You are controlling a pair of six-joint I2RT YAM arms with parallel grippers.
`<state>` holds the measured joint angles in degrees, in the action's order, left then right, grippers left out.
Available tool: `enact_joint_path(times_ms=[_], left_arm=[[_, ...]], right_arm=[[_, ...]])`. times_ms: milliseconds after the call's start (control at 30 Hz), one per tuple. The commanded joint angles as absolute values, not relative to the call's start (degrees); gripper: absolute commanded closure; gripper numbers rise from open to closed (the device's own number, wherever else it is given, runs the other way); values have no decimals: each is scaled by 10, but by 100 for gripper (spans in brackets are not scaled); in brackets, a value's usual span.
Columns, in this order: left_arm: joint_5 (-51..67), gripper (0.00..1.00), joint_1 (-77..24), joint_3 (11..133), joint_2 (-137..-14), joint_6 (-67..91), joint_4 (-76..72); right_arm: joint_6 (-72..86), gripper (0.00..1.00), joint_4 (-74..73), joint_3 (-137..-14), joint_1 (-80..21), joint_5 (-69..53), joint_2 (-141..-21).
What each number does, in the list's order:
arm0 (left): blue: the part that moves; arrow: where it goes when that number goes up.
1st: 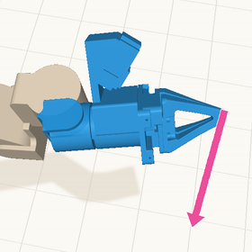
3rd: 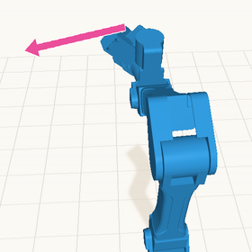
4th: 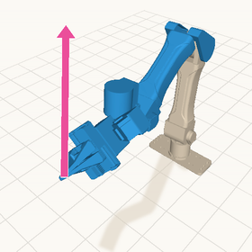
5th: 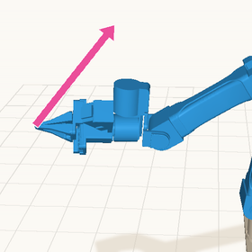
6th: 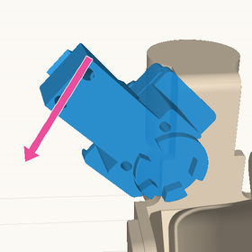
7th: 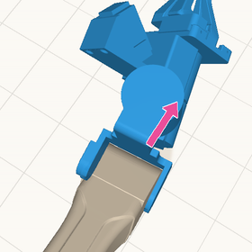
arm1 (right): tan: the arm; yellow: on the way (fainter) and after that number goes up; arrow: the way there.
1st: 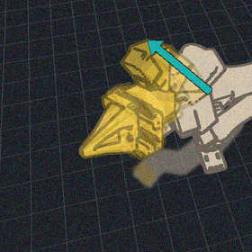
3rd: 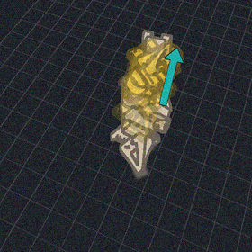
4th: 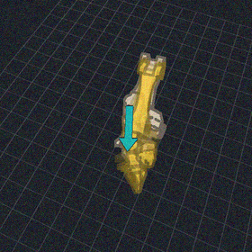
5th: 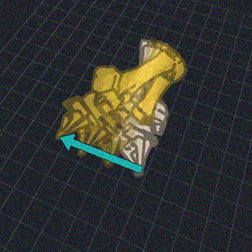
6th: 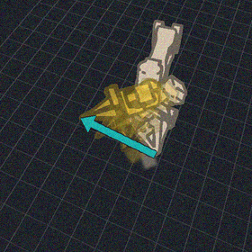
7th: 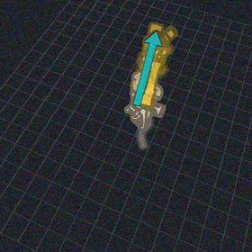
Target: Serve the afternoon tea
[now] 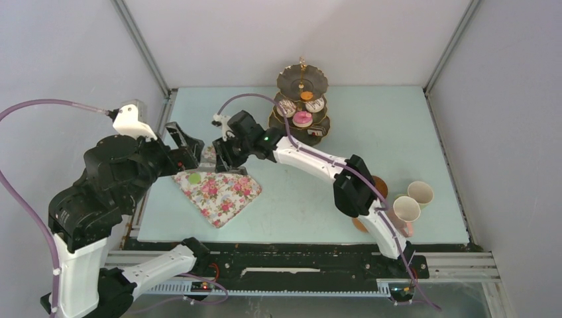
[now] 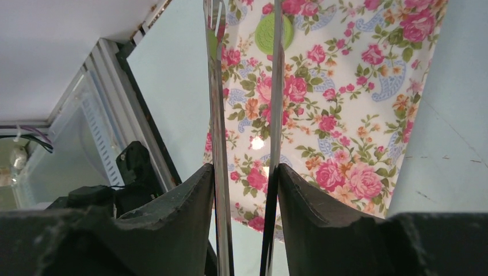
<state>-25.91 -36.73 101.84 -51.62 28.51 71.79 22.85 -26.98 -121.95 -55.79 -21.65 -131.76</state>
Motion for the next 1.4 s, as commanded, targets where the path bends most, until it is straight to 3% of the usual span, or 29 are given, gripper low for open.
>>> enact_joint_path(times_ms=[0,867,1367], left_arm=[[-266,1,-371,1018,-513,294,716],[-264,0,-371,1063,-554,255,717],[-266,0,-370,1061,-548,254,713]], right_arm=[[190,53,-294,-1275,-571,-198,-1338],[129,51,-351,-1318,-587,-163,-1402],[172,62,-339,-1313,-572,-206,-1408]])
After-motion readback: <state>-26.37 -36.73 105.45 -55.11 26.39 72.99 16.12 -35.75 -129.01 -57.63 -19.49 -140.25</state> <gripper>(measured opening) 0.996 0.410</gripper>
